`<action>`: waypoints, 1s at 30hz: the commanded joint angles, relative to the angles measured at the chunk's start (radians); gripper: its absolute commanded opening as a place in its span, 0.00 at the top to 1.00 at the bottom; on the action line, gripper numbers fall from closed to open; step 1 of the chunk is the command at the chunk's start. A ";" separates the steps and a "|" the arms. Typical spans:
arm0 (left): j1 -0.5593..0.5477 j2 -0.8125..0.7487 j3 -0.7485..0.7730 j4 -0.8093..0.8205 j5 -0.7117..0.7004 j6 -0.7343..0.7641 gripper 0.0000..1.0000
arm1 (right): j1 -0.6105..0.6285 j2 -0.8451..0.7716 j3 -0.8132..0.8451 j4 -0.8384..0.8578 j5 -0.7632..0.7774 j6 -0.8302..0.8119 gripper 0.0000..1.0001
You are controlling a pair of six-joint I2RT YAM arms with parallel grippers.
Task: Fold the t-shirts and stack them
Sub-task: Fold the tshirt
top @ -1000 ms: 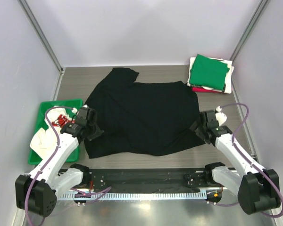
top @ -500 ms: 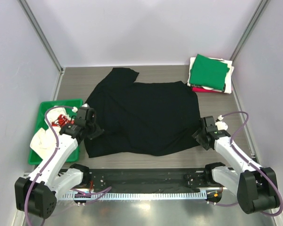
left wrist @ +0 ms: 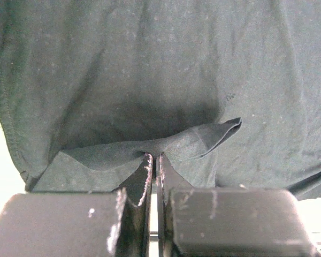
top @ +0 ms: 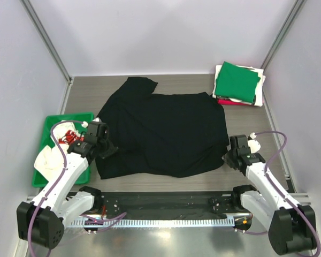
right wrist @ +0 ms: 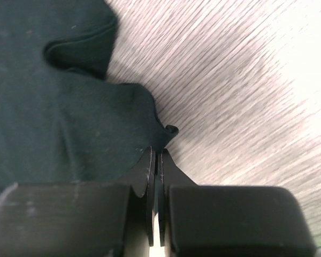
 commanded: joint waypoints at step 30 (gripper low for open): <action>0.004 0.057 0.489 -0.272 0.051 0.210 1.00 | -0.002 -0.178 0.336 -0.319 -0.140 -0.133 0.99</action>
